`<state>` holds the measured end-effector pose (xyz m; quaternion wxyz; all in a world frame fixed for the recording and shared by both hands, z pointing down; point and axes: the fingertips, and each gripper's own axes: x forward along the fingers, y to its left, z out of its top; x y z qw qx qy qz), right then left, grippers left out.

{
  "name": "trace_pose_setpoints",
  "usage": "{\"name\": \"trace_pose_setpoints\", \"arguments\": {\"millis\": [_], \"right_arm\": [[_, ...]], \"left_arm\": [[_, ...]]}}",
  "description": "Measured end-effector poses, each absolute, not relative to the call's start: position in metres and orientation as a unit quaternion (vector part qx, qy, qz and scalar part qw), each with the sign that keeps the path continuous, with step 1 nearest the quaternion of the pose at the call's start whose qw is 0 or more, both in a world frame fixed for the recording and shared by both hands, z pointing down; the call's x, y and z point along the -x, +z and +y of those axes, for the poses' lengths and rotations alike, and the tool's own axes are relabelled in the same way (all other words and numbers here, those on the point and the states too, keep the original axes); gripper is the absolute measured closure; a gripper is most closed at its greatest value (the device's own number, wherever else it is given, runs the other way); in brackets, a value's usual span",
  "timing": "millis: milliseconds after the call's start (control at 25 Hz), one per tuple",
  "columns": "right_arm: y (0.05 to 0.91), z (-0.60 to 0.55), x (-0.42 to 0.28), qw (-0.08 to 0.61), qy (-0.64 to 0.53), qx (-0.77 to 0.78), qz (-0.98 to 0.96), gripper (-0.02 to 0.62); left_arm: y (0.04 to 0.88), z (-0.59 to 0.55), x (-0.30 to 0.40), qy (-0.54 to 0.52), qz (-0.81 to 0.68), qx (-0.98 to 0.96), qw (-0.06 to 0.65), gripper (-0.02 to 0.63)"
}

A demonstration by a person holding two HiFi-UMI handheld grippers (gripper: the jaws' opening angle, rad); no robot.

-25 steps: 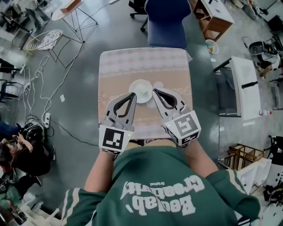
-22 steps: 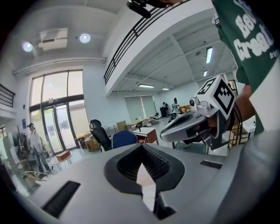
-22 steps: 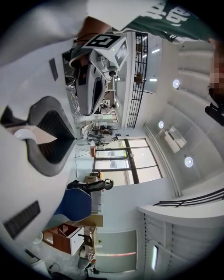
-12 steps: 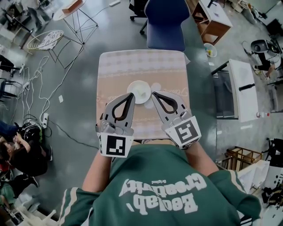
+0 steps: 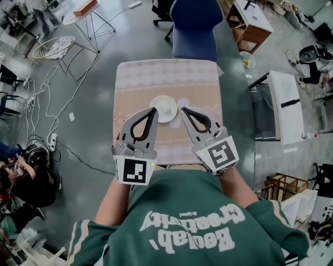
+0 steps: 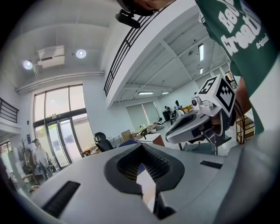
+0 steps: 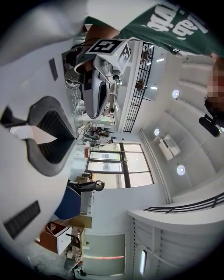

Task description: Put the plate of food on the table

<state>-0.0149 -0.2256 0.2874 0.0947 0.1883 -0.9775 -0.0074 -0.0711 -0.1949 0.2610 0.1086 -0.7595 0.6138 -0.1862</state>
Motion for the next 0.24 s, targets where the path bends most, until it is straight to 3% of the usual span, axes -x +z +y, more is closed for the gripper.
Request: {"name": "trace_pose_setpoints", "arguments": {"millis": [240], "right_arm": [[0.2882, -0.2254, 0.0108, 0.098, -0.006, -0.193, -0.976, 0.581]], "left_arm": [[0.2586, -0.1931, 0.0723, -0.188, 0.616, 0.756, 0.115, 0.597]]}}
